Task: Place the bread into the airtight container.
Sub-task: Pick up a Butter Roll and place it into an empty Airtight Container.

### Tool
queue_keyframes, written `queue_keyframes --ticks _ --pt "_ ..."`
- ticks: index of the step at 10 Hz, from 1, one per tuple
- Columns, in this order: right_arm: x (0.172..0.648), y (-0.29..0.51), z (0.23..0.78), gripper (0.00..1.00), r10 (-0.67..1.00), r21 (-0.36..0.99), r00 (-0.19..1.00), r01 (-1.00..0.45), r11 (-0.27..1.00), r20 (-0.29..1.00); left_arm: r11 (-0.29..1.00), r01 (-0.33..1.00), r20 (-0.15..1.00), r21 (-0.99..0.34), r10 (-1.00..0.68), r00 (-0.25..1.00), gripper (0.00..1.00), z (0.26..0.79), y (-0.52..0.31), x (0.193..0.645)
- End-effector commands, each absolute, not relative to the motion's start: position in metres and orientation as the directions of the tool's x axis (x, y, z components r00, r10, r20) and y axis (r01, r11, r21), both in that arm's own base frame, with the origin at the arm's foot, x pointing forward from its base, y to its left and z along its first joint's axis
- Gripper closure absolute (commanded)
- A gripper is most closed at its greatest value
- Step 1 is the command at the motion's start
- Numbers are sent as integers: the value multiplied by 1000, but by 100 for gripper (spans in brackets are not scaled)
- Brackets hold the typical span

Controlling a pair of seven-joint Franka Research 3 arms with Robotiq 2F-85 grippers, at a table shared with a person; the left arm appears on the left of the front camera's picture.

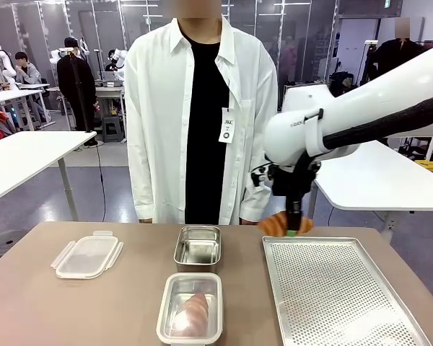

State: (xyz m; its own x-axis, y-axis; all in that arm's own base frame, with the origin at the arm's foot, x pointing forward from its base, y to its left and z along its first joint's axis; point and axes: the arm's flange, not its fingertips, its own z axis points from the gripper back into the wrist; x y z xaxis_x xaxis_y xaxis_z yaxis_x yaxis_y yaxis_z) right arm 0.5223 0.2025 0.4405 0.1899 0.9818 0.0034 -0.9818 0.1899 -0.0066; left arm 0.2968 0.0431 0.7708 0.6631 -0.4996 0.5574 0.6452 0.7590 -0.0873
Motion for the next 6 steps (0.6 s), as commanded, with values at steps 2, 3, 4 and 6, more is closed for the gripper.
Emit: queue_keyframes --ticks 2,3,4,6 --pt "516 277 438 64 960 -23 274 -961 276 61 745 661 559 -85 -514 650 0 771 44 295" --pt "513 304 435 64 955 -17 288 -957 290 73 745 661 559 -85 -514 650 0 771 44 295" --pt "511 328 431 64 955 -28 281 -958 284 93 745 661 559 -85 -514 650 0 771 44 295" --pt "512 355 424 64 956 -34 267 -962 272 123 745 661 559 -85 -514 650 0 771 44 295"
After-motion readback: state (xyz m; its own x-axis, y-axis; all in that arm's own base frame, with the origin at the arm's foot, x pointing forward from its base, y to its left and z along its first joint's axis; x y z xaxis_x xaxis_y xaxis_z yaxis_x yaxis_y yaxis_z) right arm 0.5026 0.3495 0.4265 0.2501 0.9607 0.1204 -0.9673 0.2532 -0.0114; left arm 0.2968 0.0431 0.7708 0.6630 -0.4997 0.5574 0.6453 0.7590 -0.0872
